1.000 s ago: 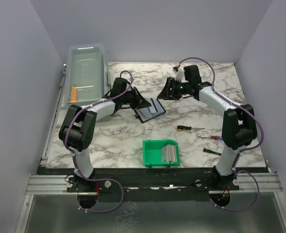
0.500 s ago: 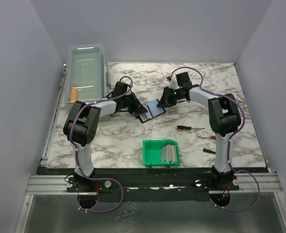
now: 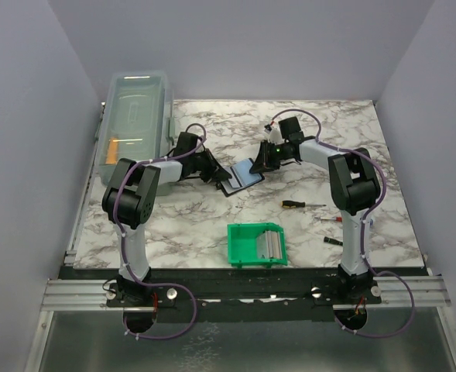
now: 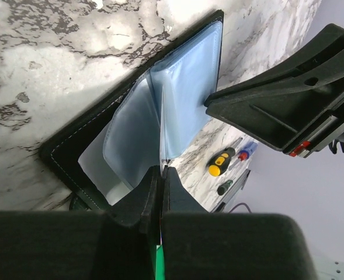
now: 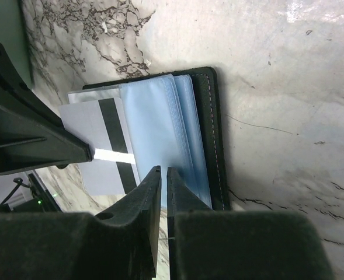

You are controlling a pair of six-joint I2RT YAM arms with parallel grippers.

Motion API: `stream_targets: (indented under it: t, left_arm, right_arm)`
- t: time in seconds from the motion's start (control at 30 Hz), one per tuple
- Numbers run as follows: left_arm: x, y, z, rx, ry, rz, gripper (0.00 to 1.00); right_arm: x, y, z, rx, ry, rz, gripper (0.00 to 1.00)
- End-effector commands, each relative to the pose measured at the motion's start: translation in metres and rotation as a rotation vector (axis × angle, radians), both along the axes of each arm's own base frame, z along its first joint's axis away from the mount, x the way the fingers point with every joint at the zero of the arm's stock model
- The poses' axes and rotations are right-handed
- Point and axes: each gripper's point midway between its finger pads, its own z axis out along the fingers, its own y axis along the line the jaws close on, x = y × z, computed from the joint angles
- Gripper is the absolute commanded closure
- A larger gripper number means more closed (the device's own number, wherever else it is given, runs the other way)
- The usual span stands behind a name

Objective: Put the credit cards into the card holder
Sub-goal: Insert the credit card into the card holder.

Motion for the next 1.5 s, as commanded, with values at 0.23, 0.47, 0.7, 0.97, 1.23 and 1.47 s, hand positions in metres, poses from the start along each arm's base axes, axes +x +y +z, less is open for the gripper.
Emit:
stream_targets:
  t: [0.23, 0.47, 0.7, 0.97, 1.23, 1.47]
  left_arm:
    - [-0.002, -0.005, 0.000, -0.080, 0.006, -0.037, 1.00]
    - [-0.002, -0.009, -0.003, -0.128, 0.044, -0.053, 1.00]
    - [0.002, -0.007, -0.008, -0.121, 0.058, -0.023, 1.00]
    - [0.013, -0.001, -0.014, -0.084, 0.022, 0.026, 1.00]
    - [0.022, 0.001, -0.016, -0.073, 0.007, 0.057, 1.00]
    - [0.025, 0.004, -0.020, -0.056, 0.002, 0.084, 1.00]
  right_arm:
    - [0.002, -0.004, -0.021, -0.028, 0.010, 0.011, 0.89]
    - [0.003, -0.004, -0.023, -0.032, 0.012, 0.016, 0.89]
    - [0.003, -0.004, -0.023, -0.034, 0.013, 0.017, 0.89]
    - [0.002, -0.004, -0.026, -0.035, 0.020, 0.018, 0.89]
    - [0.001, -0.005, -0.028, -0.039, 0.026, 0.017, 0.89]
    - [0.000, -0.005, -0.029, -0.039, 0.030, 0.016, 0.89]
